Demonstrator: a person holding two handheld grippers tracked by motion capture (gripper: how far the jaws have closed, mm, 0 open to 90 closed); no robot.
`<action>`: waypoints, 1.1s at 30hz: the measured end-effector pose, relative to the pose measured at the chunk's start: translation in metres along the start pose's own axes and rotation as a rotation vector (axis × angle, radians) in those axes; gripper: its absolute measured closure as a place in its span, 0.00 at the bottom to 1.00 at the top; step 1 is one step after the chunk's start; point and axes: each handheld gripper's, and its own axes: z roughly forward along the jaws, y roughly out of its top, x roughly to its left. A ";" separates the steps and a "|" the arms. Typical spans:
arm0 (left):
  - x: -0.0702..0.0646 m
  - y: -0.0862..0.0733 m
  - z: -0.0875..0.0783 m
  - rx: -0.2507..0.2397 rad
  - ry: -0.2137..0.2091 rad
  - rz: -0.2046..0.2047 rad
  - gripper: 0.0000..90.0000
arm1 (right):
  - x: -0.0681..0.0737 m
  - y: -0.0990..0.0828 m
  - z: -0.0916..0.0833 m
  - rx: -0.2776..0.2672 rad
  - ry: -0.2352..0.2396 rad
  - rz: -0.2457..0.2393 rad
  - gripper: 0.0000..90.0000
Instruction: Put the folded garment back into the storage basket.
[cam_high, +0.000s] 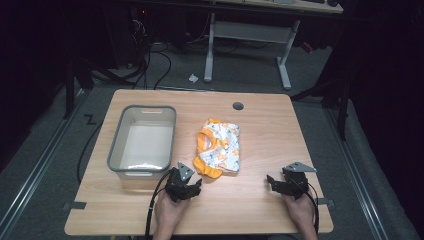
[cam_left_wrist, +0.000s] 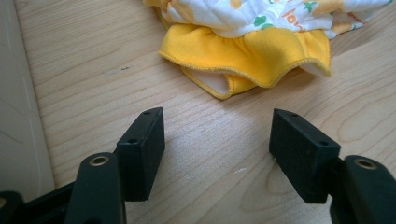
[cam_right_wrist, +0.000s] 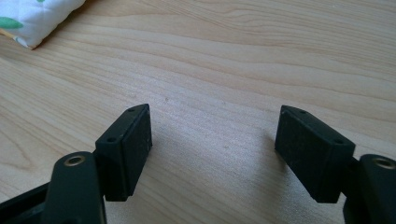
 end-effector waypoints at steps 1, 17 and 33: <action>0.000 0.000 0.000 0.000 0.000 0.000 0.40 | 0.000 0.000 0.000 0.000 0.000 0.000 0.31; 0.000 0.000 0.000 0.002 -0.001 0.001 0.39 | 0.000 0.000 0.000 -0.001 -0.001 0.002 0.31; 0.001 0.000 0.000 0.001 -0.010 -0.011 0.38 | 0.000 0.000 0.000 -0.001 -0.001 0.001 0.31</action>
